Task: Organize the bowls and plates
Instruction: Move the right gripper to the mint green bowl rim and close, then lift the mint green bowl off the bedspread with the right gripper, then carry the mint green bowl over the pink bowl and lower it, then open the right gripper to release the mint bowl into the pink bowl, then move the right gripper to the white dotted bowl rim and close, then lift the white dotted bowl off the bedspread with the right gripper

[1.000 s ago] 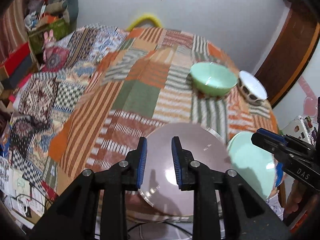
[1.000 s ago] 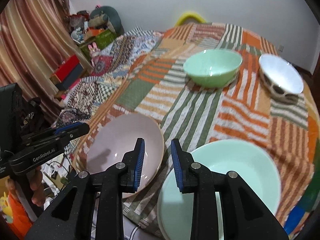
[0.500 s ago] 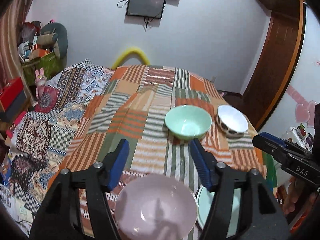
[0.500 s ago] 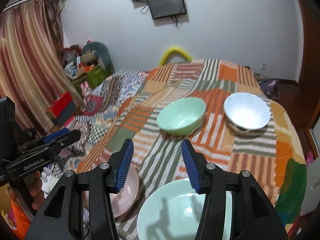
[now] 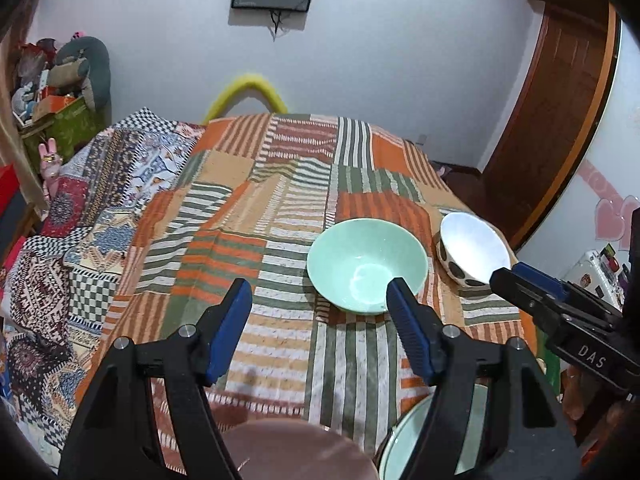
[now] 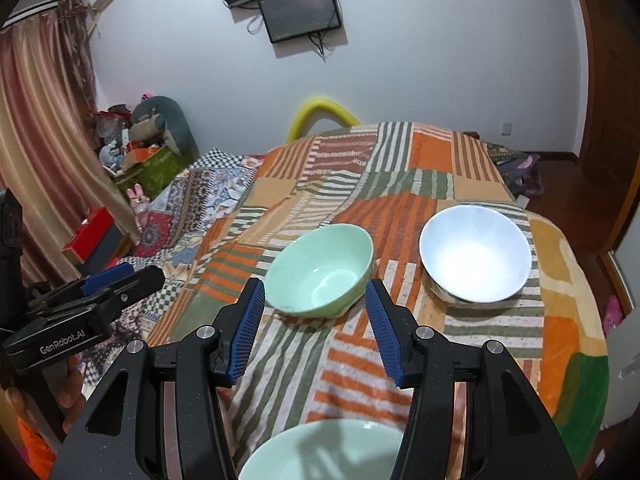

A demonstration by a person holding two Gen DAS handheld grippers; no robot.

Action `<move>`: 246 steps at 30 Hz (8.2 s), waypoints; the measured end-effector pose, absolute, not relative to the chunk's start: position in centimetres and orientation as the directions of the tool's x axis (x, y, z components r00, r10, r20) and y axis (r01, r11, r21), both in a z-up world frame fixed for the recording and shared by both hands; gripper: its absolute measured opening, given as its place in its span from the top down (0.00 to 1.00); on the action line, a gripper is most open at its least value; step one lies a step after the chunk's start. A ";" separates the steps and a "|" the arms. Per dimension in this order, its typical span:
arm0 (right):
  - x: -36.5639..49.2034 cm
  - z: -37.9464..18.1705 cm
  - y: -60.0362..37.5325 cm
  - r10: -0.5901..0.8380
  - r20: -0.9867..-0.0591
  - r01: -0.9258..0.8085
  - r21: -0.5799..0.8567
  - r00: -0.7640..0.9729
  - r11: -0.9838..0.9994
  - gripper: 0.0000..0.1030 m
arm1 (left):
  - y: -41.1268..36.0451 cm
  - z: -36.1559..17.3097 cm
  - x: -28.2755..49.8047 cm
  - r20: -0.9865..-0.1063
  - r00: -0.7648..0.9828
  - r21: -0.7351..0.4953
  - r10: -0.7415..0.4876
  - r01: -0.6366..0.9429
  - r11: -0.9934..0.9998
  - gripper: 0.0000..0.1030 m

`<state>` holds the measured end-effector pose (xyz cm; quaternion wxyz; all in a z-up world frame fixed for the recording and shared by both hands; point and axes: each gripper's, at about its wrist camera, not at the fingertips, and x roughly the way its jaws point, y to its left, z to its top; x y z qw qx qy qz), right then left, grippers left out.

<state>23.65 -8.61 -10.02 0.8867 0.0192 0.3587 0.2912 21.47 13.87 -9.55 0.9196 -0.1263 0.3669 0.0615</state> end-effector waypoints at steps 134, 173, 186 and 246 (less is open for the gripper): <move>14.0 -15.7 -2.6 0.596 -0.743 -0.666 0.281 0.306 0.692 0.79 | 16.9 -16.9 7.3 -0.833 0.553 -0.252 -0.033 -0.325 0.911 0.89; 13.3 -19.5 -0.5 0.540 -0.806 -0.697 0.243 0.241 0.675 0.76 | 18.1 -21.3 7.3 -0.875 0.484 -0.183 0.026 -0.381 0.906 0.89; 14.9 -15.7 -5.3 0.554 -0.730 -0.646 0.203 0.402 0.736 0.59 | 17.0 -15.9 7.9 -0.816 0.576 -0.192 0.049 -0.350 0.917 0.89; 33.2 -18.7 -22.1 0.391 -0.783 -0.352 0.235 0.484 0.906 0.79 | 1.8 -18.4 35.4 -0.866 0.486 -0.171 -0.114 -0.075 0.982 0.34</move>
